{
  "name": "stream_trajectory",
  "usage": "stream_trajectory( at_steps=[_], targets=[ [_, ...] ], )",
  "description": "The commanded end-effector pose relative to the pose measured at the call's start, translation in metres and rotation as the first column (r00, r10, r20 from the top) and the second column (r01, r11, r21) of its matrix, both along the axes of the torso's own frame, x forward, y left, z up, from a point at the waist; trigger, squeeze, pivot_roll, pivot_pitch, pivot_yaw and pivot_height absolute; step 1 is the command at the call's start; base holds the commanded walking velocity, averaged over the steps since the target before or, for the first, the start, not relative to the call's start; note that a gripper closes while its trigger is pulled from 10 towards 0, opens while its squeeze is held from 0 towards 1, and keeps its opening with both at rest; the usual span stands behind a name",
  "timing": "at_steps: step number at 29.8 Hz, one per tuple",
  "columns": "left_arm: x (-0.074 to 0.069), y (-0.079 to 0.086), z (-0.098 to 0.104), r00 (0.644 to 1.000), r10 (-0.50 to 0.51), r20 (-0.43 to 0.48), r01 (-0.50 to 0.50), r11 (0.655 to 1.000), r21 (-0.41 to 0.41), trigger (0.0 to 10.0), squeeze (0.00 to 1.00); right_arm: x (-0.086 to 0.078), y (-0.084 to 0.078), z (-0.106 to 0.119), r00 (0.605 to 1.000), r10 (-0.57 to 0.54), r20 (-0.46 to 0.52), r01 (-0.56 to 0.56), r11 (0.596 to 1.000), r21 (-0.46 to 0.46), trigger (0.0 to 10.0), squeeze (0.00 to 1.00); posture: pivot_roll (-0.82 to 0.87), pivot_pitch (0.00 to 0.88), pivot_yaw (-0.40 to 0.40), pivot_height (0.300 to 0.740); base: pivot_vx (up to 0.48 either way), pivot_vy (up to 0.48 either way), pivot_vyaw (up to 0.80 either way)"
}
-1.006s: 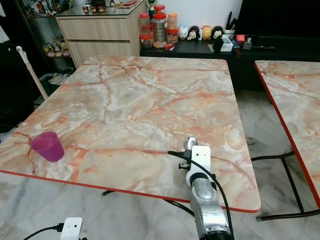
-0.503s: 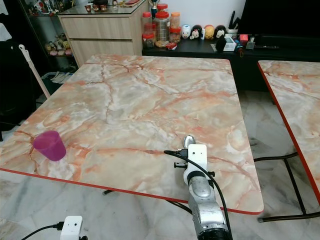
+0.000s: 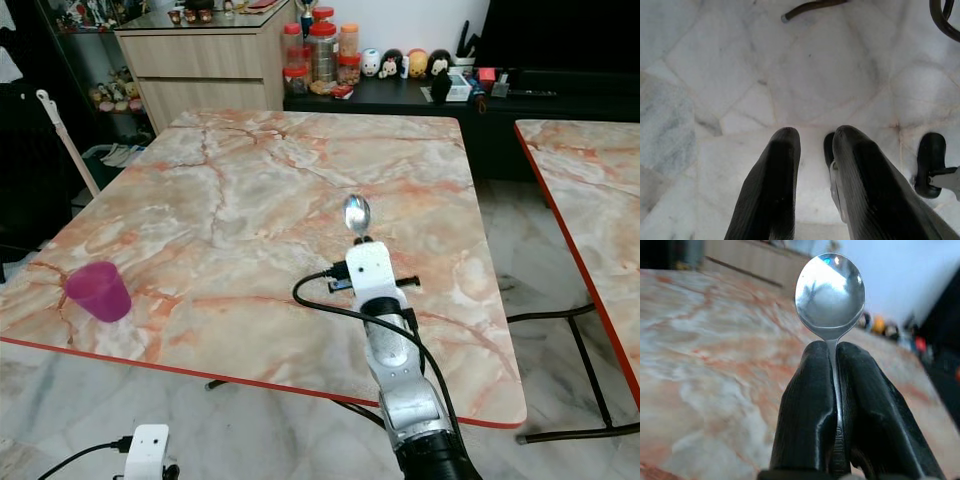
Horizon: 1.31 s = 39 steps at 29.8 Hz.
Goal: Setting the table
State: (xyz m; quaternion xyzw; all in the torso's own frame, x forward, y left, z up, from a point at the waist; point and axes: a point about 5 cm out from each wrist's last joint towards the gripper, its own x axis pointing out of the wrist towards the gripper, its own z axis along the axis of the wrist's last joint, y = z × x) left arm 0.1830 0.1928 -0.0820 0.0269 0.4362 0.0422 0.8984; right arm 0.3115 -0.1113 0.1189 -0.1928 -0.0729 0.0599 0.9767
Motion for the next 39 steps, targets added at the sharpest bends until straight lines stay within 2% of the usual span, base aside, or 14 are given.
stream_trajectory(
  at_steps=[1, 6, 14, 24, 39],
  targets=[
    [0.001, 0.002, 0.0, 1.0, 0.004, -0.006, -0.004, 1.0, 0.01, 10.0, 0.0, 0.004, 0.005, 0.008, 0.999, 0.02, 0.041, -0.02, 1.0, 0.016, 10.0, 0.0, -0.01, 0.0, 0.044, 0.74, 0.0, 0.0, 0.0],
    [-0.003, -0.001, -0.002, 1.0, -0.004, -0.012, 0.004, 1.0, 0.013, 10.0, 0.0, 0.003, -0.001, 0.002, 1.0, -0.015, 0.01, 0.015, 0.999, 0.043, 10.0, 0.0, -0.02, 0.001, 0.04, 0.74, 0.0, -0.111, 0.0],
    [-0.007, 0.002, -0.003, 1.0, -0.002, -0.024, 0.003, 1.0, 0.019, 10.0, 0.0, 0.004, -0.008, 0.006, 0.997, -0.061, 0.048, 0.059, 0.998, 0.035, 10.0, 0.0, -0.02, 0.002, 0.046, 0.74, 0.0, -0.338, 0.0],
    [-0.007, 0.007, -0.002, 1.0, 0.002, -0.022, -0.001, 1.0, 0.031, 10.0, 0.0, 0.006, -0.005, 0.008, 0.996, -0.06, 0.066, 0.057, 0.997, 0.043, 10.0, 0.0, -0.02, 0.0, 0.053, 0.74, 0.0, -0.387, 0.0],
    [-0.004, 0.006, -0.001, 1.0, -0.012, -0.012, 0.013, 0.999, 0.032, 10.0, 0.0, 0.007, -0.004, 0.013, 0.994, -0.055, 0.097, 0.049, 0.997, 0.061, 10.0, 0.0, -0.02, 0.0, 0.047, 0.74, 0.0, -0.393, 0.0]
  ],
)
